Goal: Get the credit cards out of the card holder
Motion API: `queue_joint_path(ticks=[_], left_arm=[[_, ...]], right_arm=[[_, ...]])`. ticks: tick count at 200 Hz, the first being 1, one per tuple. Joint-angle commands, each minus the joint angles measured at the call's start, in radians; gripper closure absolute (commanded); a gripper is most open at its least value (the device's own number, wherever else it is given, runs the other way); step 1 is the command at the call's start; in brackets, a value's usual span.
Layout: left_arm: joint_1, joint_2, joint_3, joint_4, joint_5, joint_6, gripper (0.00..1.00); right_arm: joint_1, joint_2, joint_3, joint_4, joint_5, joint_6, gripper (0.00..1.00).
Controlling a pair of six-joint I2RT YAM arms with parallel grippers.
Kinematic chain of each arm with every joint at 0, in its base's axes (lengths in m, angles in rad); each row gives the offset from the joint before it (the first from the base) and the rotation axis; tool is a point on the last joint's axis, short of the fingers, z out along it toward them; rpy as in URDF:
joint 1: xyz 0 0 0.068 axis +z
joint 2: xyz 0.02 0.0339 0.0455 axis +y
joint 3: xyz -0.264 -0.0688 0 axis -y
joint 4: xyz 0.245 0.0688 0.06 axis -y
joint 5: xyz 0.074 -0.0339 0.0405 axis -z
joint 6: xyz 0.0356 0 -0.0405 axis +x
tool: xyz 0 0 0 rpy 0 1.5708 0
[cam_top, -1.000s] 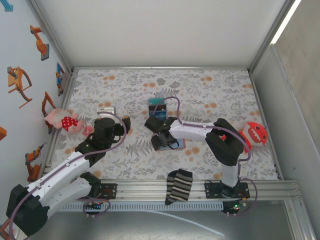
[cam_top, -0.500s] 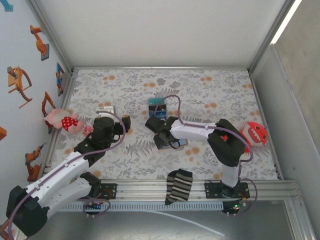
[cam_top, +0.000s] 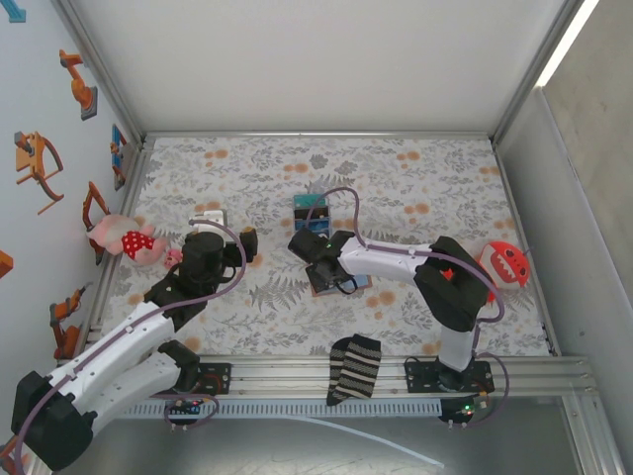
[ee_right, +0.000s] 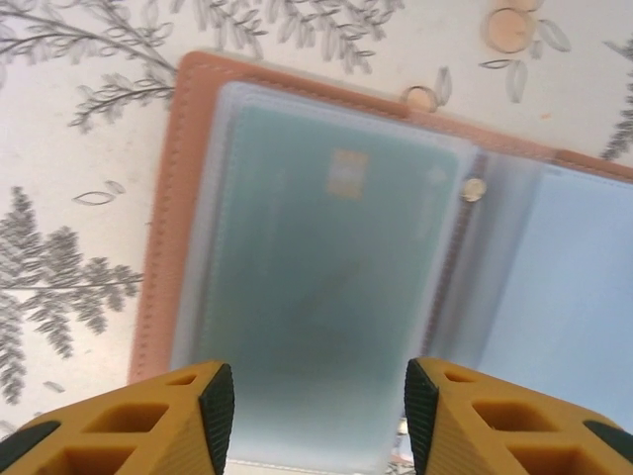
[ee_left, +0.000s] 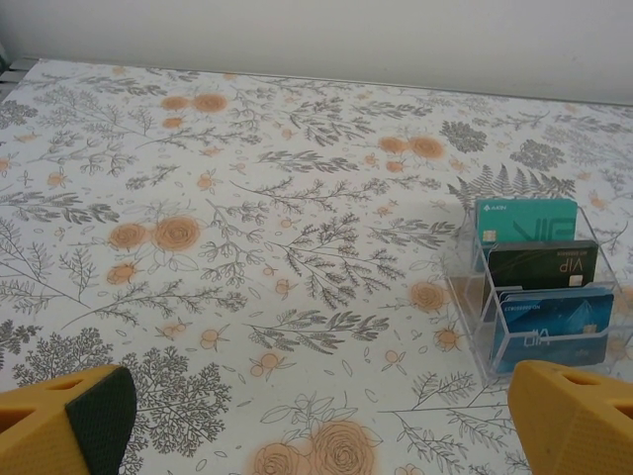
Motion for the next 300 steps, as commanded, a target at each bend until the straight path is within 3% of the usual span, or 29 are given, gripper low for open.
queue_joint_path(ticks=[1, 32, 175, 209, 300], left_arm=[[0.008, -0.013, 0.032, -0.016, 0.012, 0.002, 0.03], [0.007, -0.008, 0.034, -0.019, 0.014, 0.001, 0.03], [0.008, -0.018, 0.034, -0.030, 0.021, -0.001, 0.03], [0.008, -0.020, 0.034, -0.030, 0.021, -0.001, 0.03], [0.006, -0.024, 0.058, -0.039, 0.056, -0.001, 0.03]], right_arm=[[0.004, -0.041, -0.021, 0.051, -0.077, -0.016, 0.51], [0.005, -0.010, -0.021, 0.043, -0.070, -0.014, 0.47], [-0.014, -0.002, -0.072, 0.059, -0.056, 0.012, 0.51], [-0.030, 0.004, -0.100, 0.094, -0.097, 0.019, 0.62], [-0.039, -0.074, -0.116, 0.128, -0.154, 0.015, 0.79]])
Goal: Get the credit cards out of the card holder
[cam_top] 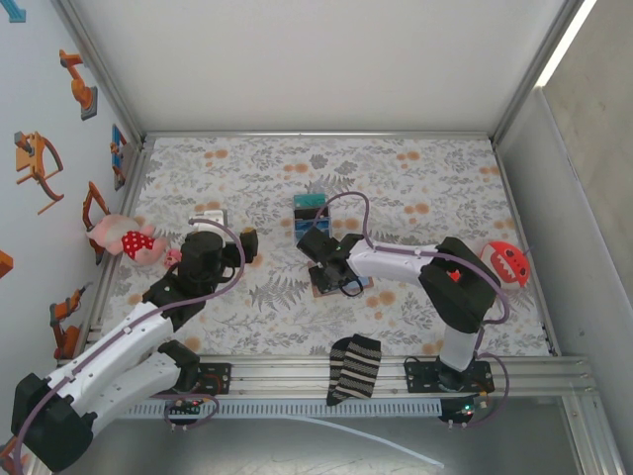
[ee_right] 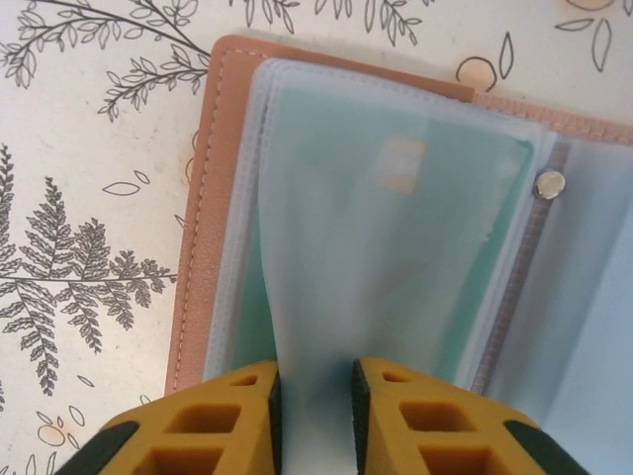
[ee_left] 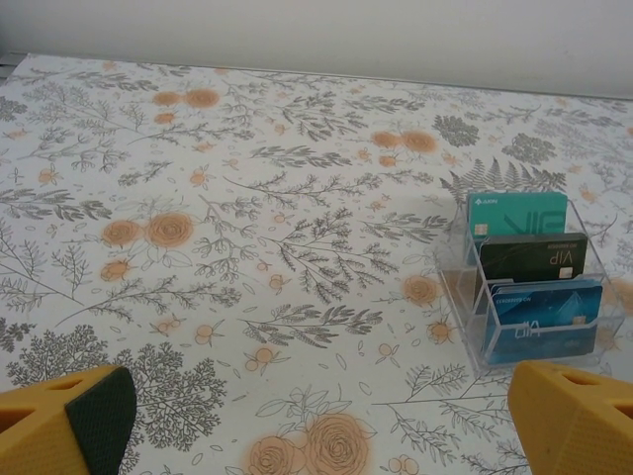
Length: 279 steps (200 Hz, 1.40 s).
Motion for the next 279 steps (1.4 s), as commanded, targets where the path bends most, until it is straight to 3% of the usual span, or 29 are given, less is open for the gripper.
queue_joint_path(ticks=[1, 45, 84, 145, 279], left_arm=[[0.003, -0.016, 0.046, -0.013, 0.032, -0.001, 0.03], [-0.003, -0.013, 0.083, -0.019, 0.063, -0.001, 0.03], [-0.005, 0.007, 0.097, 0.000, 0.074, -0.004, 0.03], [-0.007, 0.038, 0.120, 0.003, 0.084, -0.002, 0.03], [-0.022, 0.065, 0.135, -0.031, 0.092, 0.013, 0.03]], right_arm=[[-0.001, -0.037, -0.019, 0.010, -0.049, 0.009, 0.79], [-0.001, -0.077, -0.036, 0.070, -0.122, 0.007, 0.81], [-0.002, -0.086, -0.039, 0.038, -0.072, 0.020, 0.81], [-0.005, -0.145, -0.056, -0.026, 0.046, 0.055, 0.68], [-0.108, -0.243, -0.182, -0.040, 0.091, 0.091, 0.68]])
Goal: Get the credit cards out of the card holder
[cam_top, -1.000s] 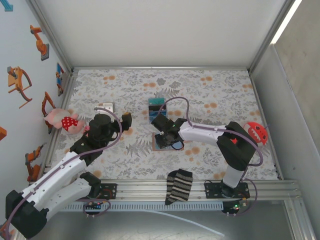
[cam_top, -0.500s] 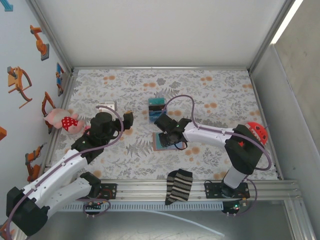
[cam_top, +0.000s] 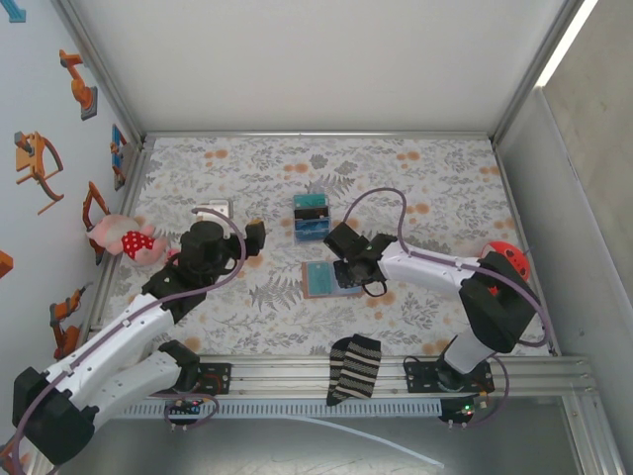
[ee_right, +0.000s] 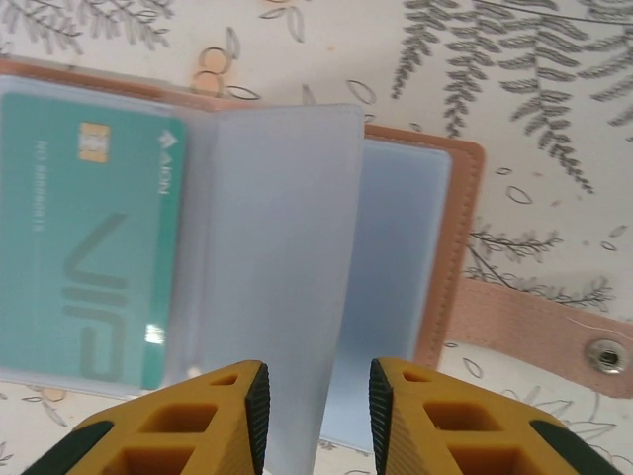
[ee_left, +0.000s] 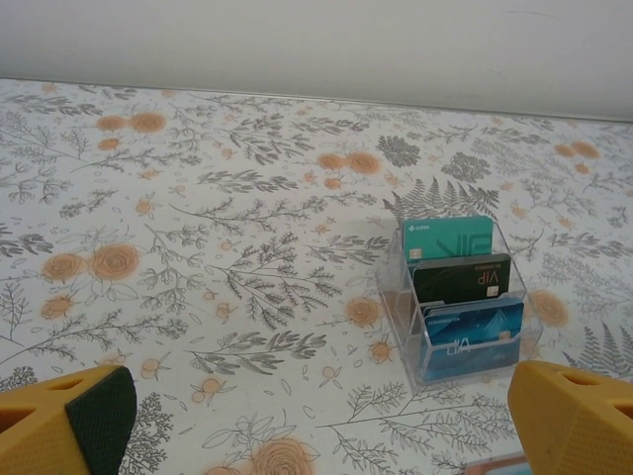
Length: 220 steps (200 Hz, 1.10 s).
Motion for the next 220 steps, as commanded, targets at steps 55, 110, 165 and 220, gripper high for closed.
queue_joint_path(ticks=[55, 110, 165, 220], left_arm=[[-0.042, 0.044, 0.030, -0.052, 0.018, 0.013, 0.03], [-0.104, 0.104, -0.038, -0.018, 0.037, -0.029, 0.03], [-0.195, 0.209, -0.099, 0.071, 0.041, -0.076, 0.03], [-0.292, 0.392, -0.062, 0.104, -0.045, -0.023, 0.03]], right_arm=[[-0.053, -0.024, -0.059, -0.009, 0.019, 0.026, 0.68], [-0.077, -0.102, -0.058, 0.007, -0.041, 0.043, 0.75], [-0.082, -0.099, -0.053, 0.115, -0.219, 0.045, 0.76], [-0.084, -0.025, -0.066, 0.216, -0.326, 0.069, 0.77]])
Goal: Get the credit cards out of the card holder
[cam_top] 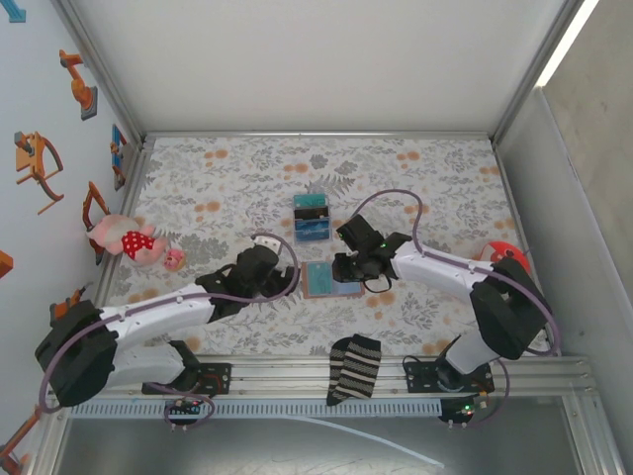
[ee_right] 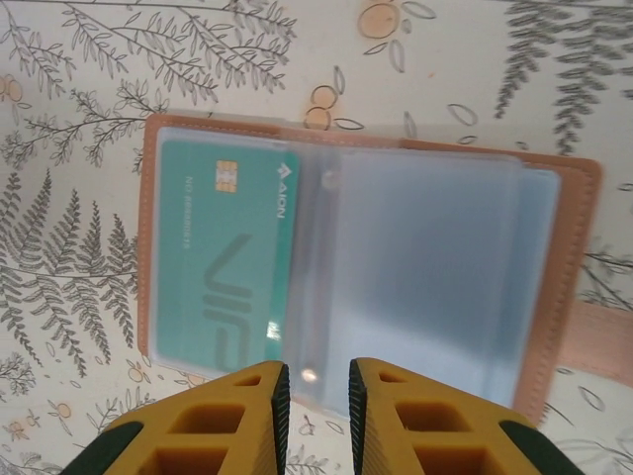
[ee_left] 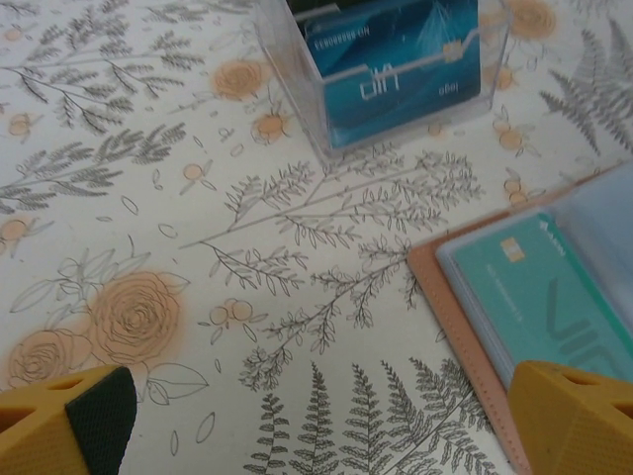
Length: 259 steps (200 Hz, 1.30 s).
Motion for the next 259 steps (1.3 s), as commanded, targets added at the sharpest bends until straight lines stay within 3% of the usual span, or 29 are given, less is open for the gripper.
queue_joint_path(ticks=[1, 68, 259], left_arm=[[-0.025, 0.062, 0.031, 0.044, -0.046, 0.024, 0.03], [-0.032, 0.202, 0.045, 0.151, -0.005, -0.019, 0.03], [-0.039, 0.339, 0.099, 0.084, -0.007, 0.007, 0.03]], right_arm=[[-0.007, 0.029, -0.012, 0.060, -0.068, 0.028, 0.77], [-0.006, 0.107, -0.004, 0.114, -0.126, 0.041, 0.79], [-0.043, 0.166, -0.044, 0.194, -0.196, 0.084, 0.80]])
